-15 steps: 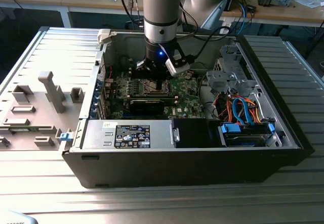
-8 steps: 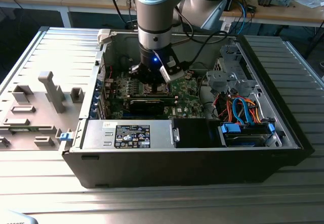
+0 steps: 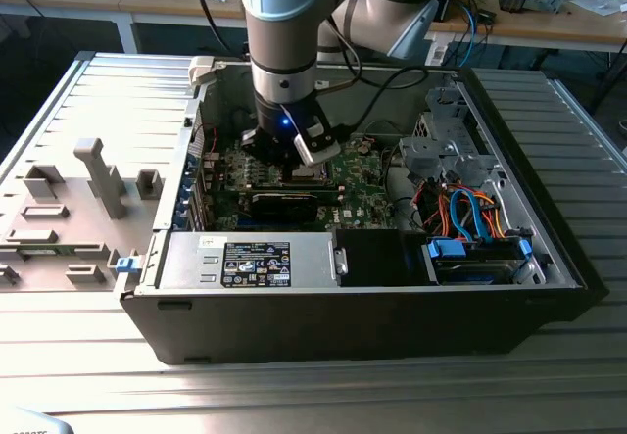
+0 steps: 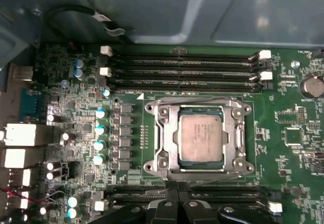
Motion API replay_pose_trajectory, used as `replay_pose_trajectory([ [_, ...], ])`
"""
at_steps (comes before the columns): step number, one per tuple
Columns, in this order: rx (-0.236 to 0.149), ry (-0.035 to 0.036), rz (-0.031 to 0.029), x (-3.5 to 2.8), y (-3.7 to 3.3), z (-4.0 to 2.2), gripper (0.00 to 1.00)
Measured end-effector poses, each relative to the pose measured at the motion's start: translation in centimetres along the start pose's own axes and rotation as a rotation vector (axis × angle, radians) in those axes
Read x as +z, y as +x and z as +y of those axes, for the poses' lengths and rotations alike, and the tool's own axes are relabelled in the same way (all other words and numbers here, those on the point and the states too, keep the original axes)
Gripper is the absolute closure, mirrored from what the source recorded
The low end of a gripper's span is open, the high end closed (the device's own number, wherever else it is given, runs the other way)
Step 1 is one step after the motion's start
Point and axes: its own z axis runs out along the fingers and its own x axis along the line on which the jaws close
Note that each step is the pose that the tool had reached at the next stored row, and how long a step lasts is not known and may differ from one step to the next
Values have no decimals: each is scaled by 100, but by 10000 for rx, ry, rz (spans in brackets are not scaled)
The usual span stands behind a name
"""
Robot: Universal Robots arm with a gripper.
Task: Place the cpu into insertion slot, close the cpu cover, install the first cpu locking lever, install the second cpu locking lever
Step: 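Install the second cpu locking lever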
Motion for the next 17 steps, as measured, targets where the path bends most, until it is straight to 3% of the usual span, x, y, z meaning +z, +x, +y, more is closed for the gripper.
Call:
replay_pose_trajectory([
  [1, 1, -44, -1, 6, 11, -1, 89],
  [2, 2, -148, -3, 16, 38, -8, 89],
  [4, 4, -245, -4, 25, 60, -34, 89],
  [6, 9, -450, -8, 40, 86, -87, 89],
  [11, 5, -684, -12, 75, 118, -113, 89],
  [13, 6, -732, -13, 98, 160, -114, 89],
  [17, 1, -737, -11, 135, 173, -119, 89],
])
